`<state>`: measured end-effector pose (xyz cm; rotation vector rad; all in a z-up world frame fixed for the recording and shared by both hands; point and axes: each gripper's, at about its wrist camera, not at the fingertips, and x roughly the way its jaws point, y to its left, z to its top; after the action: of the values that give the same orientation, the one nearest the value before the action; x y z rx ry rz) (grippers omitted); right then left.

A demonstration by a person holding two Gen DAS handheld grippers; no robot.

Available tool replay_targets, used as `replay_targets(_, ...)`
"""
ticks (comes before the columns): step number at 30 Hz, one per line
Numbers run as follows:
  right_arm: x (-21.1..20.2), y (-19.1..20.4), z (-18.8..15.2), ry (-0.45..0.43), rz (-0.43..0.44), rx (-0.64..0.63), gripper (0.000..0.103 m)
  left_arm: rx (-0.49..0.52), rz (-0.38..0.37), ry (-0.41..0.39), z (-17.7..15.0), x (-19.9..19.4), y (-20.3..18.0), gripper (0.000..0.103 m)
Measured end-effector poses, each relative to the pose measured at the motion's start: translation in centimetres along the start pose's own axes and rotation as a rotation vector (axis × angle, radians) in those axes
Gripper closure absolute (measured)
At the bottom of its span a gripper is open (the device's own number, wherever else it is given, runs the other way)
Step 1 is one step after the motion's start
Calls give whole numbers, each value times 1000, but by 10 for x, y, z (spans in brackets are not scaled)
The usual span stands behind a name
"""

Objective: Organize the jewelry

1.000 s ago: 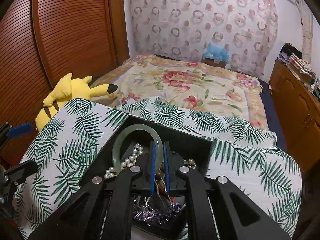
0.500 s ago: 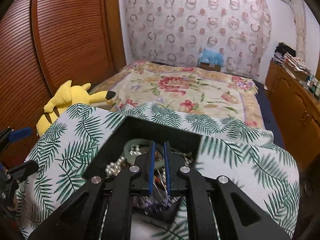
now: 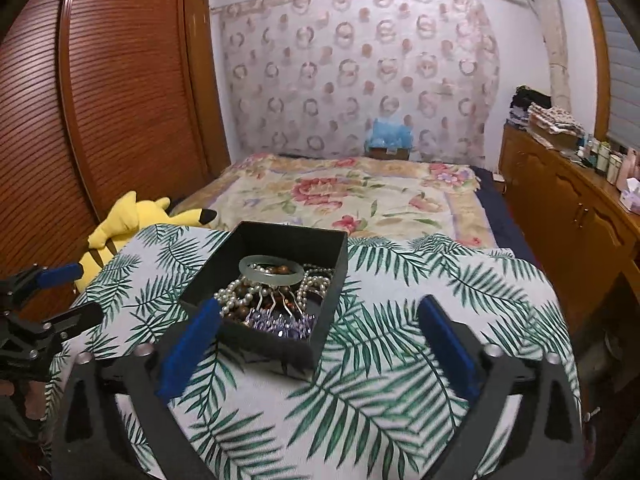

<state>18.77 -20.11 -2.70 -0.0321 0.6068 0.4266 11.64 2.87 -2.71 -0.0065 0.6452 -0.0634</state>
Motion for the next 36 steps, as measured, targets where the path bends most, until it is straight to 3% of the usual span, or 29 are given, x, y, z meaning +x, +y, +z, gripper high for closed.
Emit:
replay_targets(16,-93,3,-27,-143,-73,39,2,-5,35,-66,-8,-55,-33,8)
replay_targets(36,-110,11,-39,-152,-71,48,2,-18,50,-83,-16,-70,-35,8)
